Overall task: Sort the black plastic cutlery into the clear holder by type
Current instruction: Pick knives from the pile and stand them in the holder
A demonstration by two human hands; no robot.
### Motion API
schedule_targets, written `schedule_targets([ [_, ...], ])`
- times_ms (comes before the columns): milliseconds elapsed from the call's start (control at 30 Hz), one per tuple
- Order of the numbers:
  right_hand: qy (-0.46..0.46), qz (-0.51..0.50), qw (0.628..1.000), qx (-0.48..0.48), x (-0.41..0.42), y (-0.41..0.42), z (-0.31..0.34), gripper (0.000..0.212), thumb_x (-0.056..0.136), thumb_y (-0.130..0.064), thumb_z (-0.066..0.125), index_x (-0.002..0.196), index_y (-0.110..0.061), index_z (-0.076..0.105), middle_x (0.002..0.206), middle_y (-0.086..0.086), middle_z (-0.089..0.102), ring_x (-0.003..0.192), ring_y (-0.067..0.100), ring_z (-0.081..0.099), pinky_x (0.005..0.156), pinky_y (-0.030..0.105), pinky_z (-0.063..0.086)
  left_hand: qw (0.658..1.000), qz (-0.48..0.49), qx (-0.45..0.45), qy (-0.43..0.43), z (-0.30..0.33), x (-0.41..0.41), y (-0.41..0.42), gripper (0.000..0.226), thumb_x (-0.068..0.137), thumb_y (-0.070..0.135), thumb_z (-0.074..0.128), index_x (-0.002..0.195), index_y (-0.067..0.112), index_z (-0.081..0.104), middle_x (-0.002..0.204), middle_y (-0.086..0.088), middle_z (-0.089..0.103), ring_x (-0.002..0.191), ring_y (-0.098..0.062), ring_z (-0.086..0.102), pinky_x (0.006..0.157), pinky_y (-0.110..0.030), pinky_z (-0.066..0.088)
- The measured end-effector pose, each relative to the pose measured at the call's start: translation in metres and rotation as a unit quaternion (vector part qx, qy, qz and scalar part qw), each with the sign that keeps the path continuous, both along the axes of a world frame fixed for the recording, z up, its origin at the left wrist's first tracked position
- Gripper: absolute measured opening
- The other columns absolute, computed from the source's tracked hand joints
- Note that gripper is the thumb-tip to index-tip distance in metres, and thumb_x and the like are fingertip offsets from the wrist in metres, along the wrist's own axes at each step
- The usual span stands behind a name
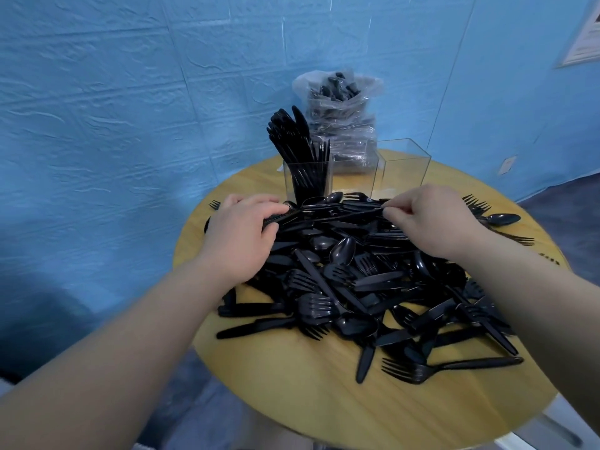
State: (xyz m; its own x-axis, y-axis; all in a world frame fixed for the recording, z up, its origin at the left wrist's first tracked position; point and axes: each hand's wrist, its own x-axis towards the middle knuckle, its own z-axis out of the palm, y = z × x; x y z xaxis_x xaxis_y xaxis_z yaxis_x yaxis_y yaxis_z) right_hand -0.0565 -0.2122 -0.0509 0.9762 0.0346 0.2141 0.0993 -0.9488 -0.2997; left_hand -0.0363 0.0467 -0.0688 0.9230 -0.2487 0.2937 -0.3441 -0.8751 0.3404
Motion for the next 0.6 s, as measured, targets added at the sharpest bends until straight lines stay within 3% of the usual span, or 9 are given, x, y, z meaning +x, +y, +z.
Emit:
schedule_targets([
  [133, -0.061, -0.033, 0.982, 0.174, -0.020, 0.012, 0.007, 0.022, 0.094, -0.023, 0.053, 0.099, -0.017, 0.073, 0.095, 0.001, 0.072, 0.095, 0.021, 0.063, 0.081, 0.026, 0.046, 1.000, 0.022, -0.003, -0.008, 0.003, -0.012, 0.025, 0.032, 0.095, 0.019, 0.052, 0.122, 0.033, 0.062, 0.133, 0.018, 0.054, 0.121, -0.020, 0.036, 0.102, -0.028, 0.026],
  [200, -0.098, -0.046, 0.962, 0.250, -0.027, 0.018, 0.009, 0.017, 0.092, -0.022, 0.054, 0.092, -0.025, 0.071, 0.086, -0.006, 0.070, 0.089, 0.016, 0.064, 0.081, 0.027, 0.047, 0.999, 0.036, -0.007, -0.014, 0.005, -0.021, 0.039, 0.031, 0.094, 0.015, 0.054, 0.119, 0.030, 0.065, 0.130, 0.015, 0.056, 0.121, -0.023, 0.037, 0.101, -0.025, 0.024],
  [300, -0.151, -0.059, 0.924, 0.346, -0.038, 0.028, 0.012, 0.020, 0.092, -0.020, 0.052, 0.078, -0.031, 0.061, 0.075, -0.007, 0.068, 0.075, 0.009, 0.068, 0.082, 0.039, 0.055, 0.998, 0.064, -0.006, -0.016, 0.008, -0.038, 0.059, 0.030, 0.092, 0.013, 0.056, 0.117, 0.026, 0.067, 0.128, 0.008, 0.059, 0.119, -0.026, 0.040, 0.102, -0.026, 0.024],
  [433, -0.200, -0.057, 0.888, 0.411, -0.054, 0.043, 0.016, 0.020, 0.092, -0.016, 0.053, 0.079, -0.030, 0.053, 0.076, 0.003, 0.069, 0.067, 0.006, 0.068, 0.078, 0.046, 0.056, 0.992, 0.119, 0.019, 0.036, 0.003, -0.059, 0.085, 0.028, 0.091, 0.024, 0.059, 0.118, 0.027, 0.065, 0.128, 0.002, 0.059, 0.121, -0.027, 0.043, 0.100, -0.034, 0.033],
  [600, -0.186, -0.049, 0.894, 0.404, -0.066, 0.059, 0.011, 0.023, 0.088, -0.014, 0.061, 0.076, -0.029, 0.049, 0.076, 0.001, 0.067, 0.073, 0.007, 0.070, 0.077, 0.045, 0.057, 0.983, 0.123, 0.054, 0.123, -0.018, -0.076, 0.097, 0.034, 0.089, 0.039, 0.061, 0.121, 0.027, 0.064, 0.125, 0.002, 0.059, 0.114, -0.021, 0.053, 0.092, -0.033, 0.043],
])
